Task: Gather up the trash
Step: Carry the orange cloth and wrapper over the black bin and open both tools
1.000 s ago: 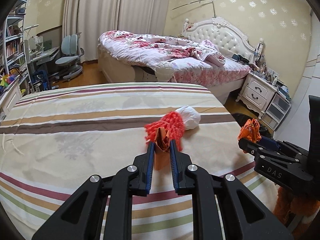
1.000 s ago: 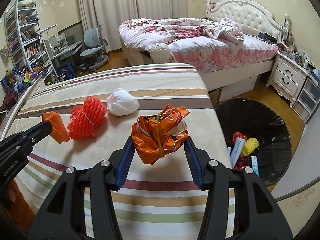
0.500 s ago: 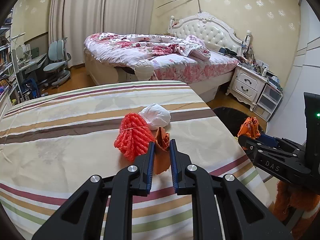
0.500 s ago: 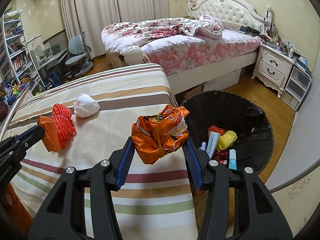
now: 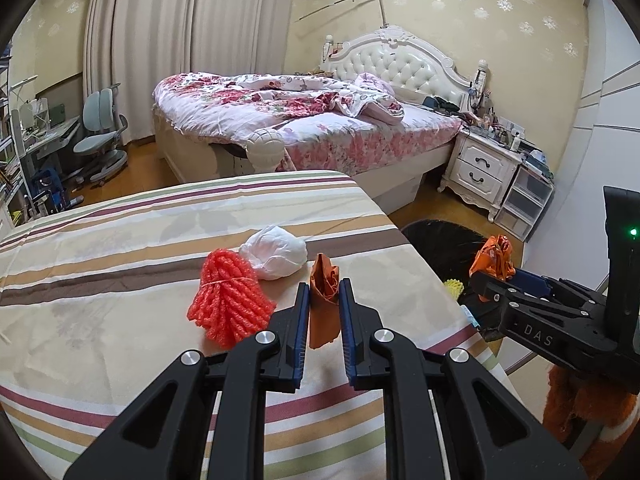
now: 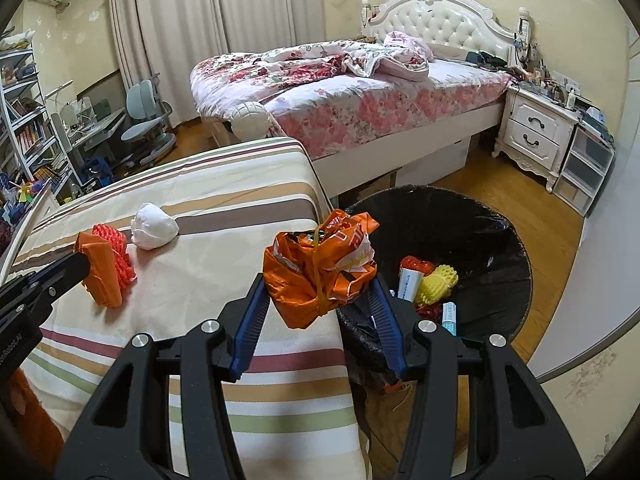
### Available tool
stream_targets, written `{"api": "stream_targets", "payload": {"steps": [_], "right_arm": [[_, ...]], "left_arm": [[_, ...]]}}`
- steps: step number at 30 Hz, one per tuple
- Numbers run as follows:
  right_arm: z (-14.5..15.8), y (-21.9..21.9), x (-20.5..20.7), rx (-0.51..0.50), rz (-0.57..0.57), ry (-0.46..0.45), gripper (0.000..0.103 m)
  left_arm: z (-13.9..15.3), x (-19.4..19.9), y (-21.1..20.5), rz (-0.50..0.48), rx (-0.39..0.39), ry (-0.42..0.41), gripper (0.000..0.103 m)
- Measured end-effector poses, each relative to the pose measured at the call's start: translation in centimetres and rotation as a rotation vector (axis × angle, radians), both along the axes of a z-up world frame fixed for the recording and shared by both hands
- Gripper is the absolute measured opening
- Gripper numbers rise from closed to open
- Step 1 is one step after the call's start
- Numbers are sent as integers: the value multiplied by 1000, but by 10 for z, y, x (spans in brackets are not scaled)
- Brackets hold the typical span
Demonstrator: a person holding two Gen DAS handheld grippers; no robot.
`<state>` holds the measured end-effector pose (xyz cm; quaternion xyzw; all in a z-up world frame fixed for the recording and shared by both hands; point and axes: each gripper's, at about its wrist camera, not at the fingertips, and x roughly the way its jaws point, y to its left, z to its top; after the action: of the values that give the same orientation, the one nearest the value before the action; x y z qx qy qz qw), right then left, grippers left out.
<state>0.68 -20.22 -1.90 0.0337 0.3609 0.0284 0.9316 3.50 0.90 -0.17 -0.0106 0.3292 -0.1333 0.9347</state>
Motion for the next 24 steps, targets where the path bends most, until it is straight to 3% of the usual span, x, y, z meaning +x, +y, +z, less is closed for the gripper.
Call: {"api": "stream_targets", "payload": {"steps": [24], "right_arm": [[-12, -83, 41, -8, -141, 26, 50]], "left_arm": [[-20, 66, -119, -169, 64, 2, 16]]}}
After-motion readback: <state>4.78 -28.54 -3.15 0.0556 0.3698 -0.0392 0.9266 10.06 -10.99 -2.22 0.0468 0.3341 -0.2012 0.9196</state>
